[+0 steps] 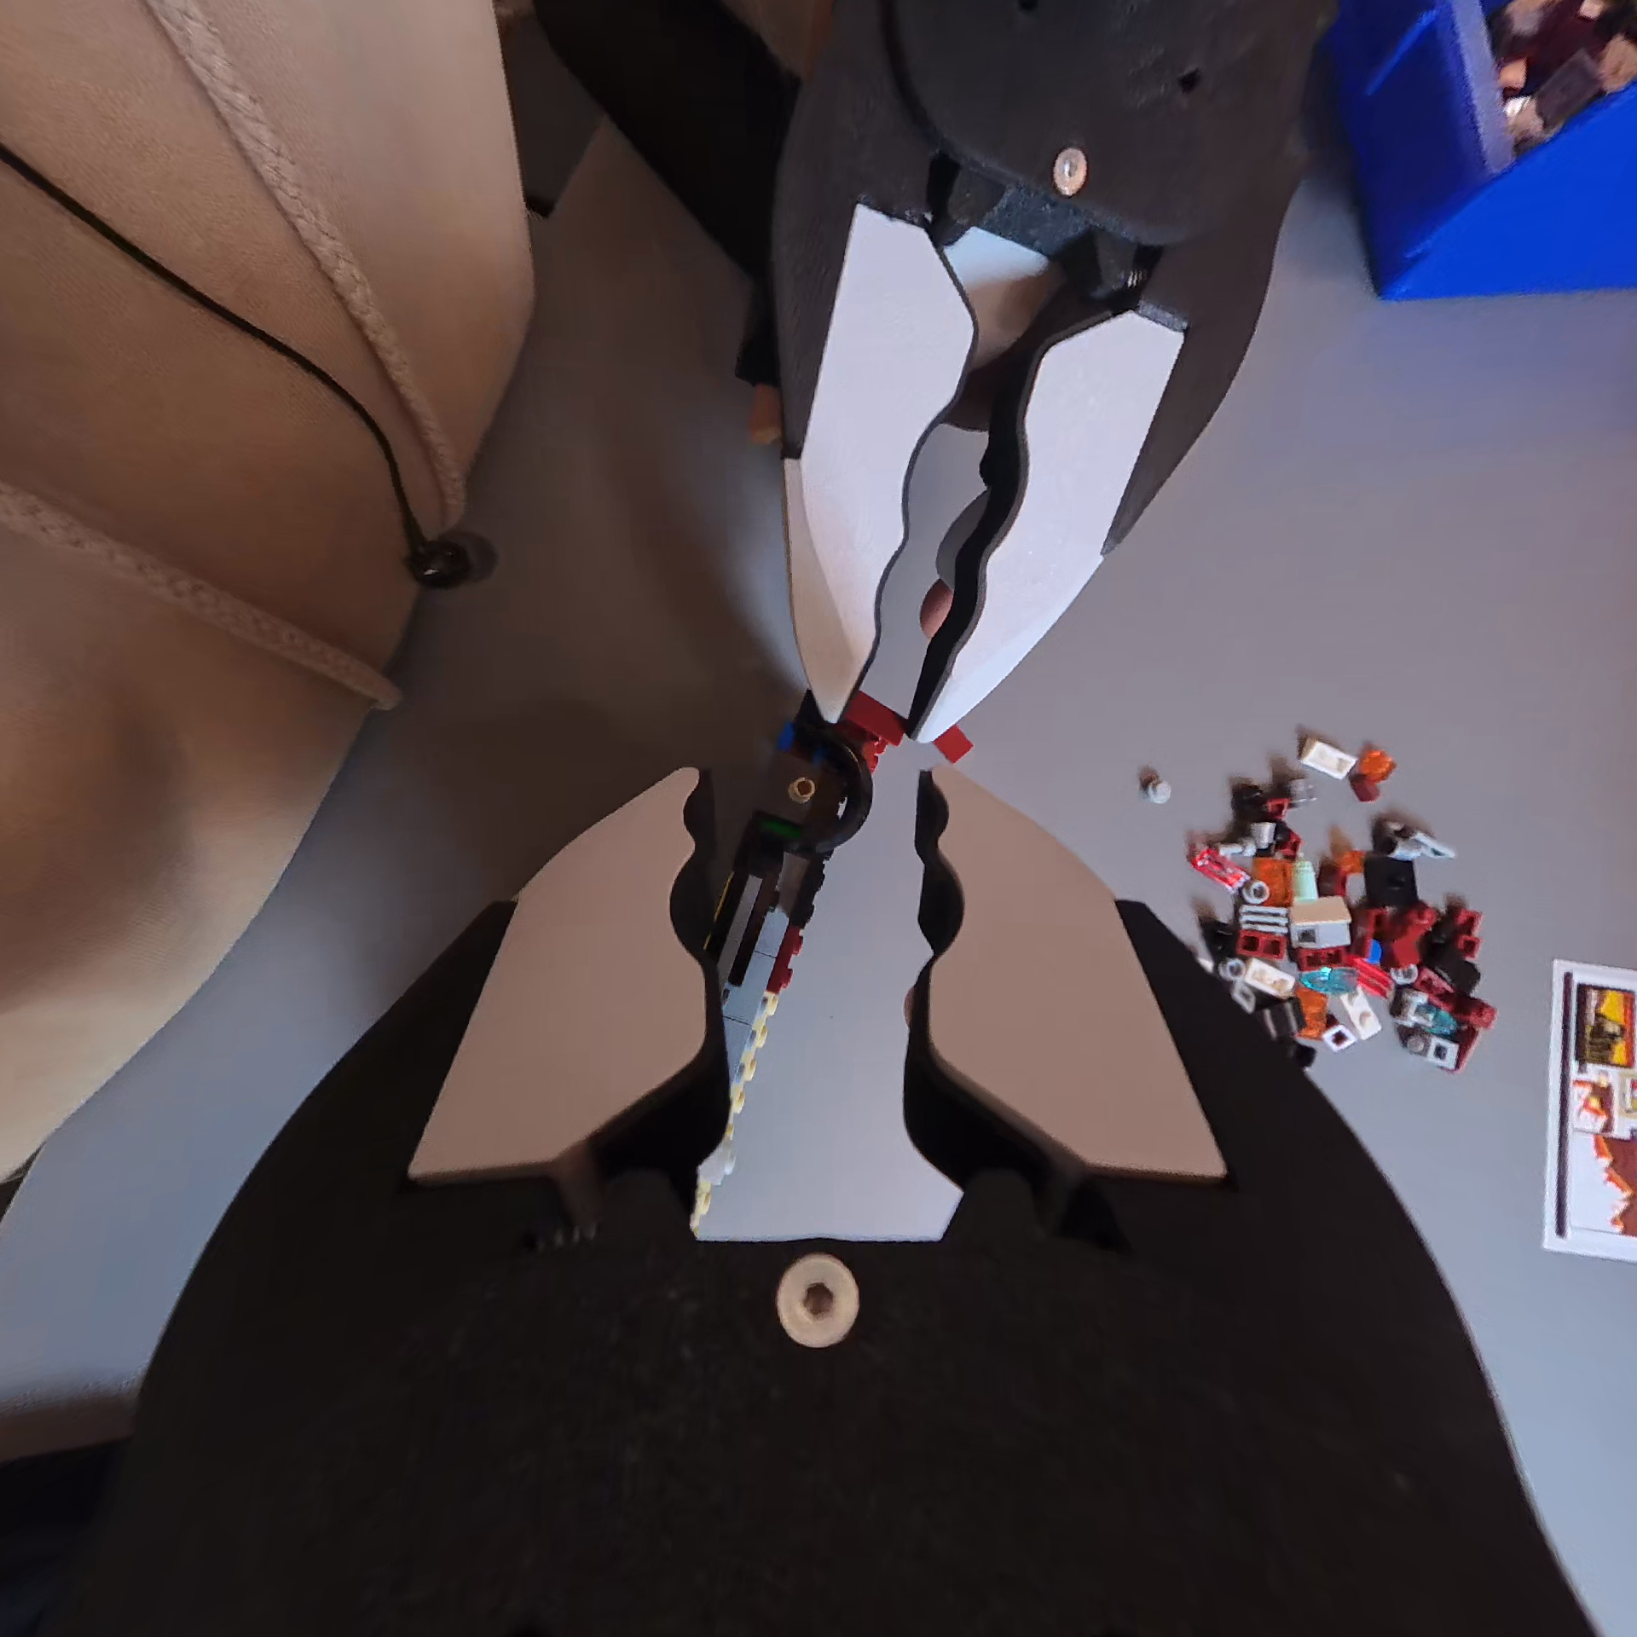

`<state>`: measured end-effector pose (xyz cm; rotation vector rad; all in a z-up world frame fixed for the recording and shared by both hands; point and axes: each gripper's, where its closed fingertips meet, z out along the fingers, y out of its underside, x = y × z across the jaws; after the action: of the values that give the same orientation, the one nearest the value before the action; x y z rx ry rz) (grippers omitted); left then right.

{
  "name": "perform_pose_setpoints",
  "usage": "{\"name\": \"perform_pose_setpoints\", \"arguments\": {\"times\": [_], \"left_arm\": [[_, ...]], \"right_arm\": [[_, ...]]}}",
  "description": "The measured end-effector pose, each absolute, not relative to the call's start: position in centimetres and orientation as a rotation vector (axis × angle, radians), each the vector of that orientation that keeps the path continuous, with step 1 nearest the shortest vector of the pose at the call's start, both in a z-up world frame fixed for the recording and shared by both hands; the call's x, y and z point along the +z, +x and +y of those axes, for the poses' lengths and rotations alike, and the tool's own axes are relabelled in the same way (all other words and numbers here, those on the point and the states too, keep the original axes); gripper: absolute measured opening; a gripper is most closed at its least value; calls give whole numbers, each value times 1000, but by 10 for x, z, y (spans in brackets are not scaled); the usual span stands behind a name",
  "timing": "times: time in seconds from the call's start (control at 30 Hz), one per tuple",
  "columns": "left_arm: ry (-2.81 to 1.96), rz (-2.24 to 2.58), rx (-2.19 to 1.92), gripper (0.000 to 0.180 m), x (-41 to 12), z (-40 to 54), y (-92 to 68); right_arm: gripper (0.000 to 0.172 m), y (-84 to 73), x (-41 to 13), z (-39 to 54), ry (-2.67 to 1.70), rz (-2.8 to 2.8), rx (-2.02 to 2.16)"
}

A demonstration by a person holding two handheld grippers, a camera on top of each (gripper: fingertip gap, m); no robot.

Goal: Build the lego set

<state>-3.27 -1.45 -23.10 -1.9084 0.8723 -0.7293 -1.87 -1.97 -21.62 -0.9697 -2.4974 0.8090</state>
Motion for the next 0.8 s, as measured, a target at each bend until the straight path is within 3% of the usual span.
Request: {"name": "perform_pose_setpoints", "arguments": {"times": [0.23, 0.8], "left_arm": [[-1905, 871, -726, 17, -230, -16, -30], [-1916, 864, -786, 24, -231, -20, -29]], "right_arm": [[45, -19, -237, -17, -1053, -2559, 674], [29, -23, -241, -19, -1061, -2584, 647]]}}
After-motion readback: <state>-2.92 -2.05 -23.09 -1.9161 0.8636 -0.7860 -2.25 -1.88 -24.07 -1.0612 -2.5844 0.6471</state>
